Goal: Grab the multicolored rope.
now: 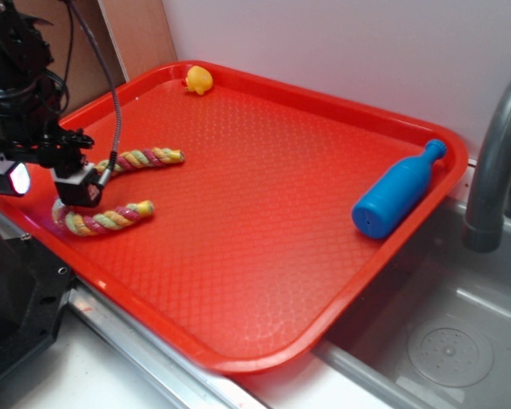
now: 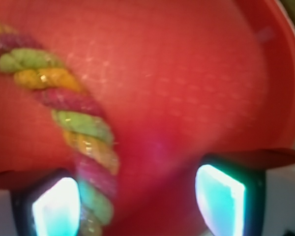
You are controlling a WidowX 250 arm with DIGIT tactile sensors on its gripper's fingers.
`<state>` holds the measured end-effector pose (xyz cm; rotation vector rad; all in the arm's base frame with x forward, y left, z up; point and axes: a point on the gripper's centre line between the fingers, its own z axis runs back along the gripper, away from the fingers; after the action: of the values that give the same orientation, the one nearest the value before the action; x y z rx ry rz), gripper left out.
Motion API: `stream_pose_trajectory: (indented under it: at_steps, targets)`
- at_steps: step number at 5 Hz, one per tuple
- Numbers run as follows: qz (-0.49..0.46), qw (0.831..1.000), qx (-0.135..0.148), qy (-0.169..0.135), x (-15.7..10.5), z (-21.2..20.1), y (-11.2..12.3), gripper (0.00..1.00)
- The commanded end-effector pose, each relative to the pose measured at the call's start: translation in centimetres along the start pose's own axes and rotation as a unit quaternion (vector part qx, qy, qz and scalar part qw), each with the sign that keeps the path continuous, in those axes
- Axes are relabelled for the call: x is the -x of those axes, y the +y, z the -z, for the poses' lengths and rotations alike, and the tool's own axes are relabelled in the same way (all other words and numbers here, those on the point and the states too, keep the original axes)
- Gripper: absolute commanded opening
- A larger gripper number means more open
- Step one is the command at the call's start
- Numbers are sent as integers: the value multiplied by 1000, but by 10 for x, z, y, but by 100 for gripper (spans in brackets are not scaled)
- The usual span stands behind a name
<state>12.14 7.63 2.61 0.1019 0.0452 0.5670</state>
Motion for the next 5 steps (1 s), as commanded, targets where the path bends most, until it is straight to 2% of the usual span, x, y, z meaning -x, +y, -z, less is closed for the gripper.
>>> stream_pose_trajectory:
  at_steps: [1,2,3,4,5]
  targets:
    - [16,1000,-1,15,-1,14,-9,100]
    - [18,999,-14,27,-2,25,-13,25]
    - [9,999,-19,30,-2,28,-13,0]
    - [14,999,-22,30,-1,25,-12,0]
    - [48,998,-10,45,-4,18,-14,0]
